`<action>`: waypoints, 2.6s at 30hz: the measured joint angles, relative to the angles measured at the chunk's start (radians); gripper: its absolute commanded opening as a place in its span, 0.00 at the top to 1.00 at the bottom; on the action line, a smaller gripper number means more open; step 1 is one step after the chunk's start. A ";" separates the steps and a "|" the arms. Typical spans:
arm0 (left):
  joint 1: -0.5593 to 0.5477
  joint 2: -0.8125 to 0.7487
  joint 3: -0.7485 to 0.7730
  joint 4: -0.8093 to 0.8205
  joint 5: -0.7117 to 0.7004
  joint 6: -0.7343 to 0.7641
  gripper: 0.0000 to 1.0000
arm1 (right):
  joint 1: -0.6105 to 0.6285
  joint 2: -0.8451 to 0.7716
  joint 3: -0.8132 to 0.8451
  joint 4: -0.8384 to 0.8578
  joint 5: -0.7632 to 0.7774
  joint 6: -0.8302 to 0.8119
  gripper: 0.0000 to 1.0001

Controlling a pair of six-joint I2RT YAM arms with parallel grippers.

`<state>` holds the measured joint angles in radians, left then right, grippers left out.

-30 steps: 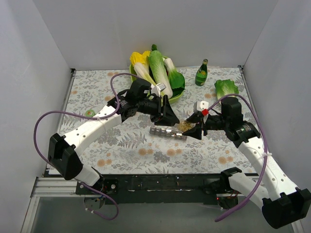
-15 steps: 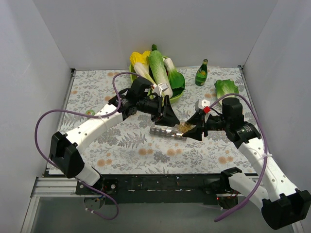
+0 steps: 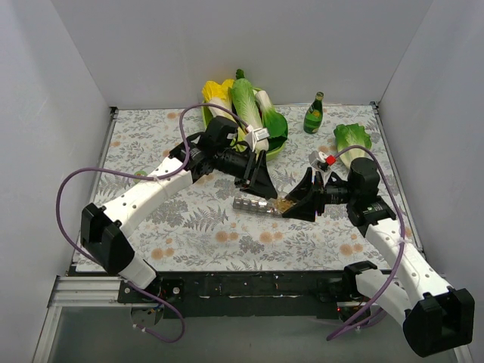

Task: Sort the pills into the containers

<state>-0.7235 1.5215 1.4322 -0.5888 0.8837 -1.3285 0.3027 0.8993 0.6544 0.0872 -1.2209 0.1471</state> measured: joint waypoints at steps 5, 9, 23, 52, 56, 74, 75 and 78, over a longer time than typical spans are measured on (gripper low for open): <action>-0.002 0.062 0.091 -0.126 0.034 0.123 0.67 | -0.002 0.007 -0.054 0.141 -0.025 0.145 0.95; -0.005 0.079 0.104 -0.161 0.037 0.143 0.58 | -0.002 0.011 -0.085 0.202 -0.036 0.215 0.95; -0.019 0.027 0.086 -0.043 -0.072 0.045 0.02 | 0.006 0.011 -0.093 0.309 -0.040 0.270 0.95; 0.013 -0.331 -0.291 0.327 -0.232 -0.354 0.15 | -0.001 -0.058 0.100 -0.314 0.098 -0.516 0.96; -0.012 -0.292 -0.291 0.308 -0.289 -0.383 0.18 | 0.000 -0.058 0.118 -0.354 0.124 -0.575 0.96; -0.064 -0.202 -0.272 0.278 -0.346 -0.390 0.39 | 0.000 -0.058 0.120 -0.377 0.140 -0.597 0.96; -0.066 -0.199 -0.270 0.279 -0.346 -0.389 0.40 | 0.000 -0.058 0.120 -0.377 0.140 -0.595 0.96; -0.072 -0.187 -0.261 0.278 -0.342 -0.389 0.45 | -0.001 -0.058 0.120 -0.377 0.141 -0.595 0.96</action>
<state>-0.7956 1.3346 1.1713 -0.3103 0.5415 -1.7172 0.3019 0.8410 0.7746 -0.2897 -1.0798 -0.4477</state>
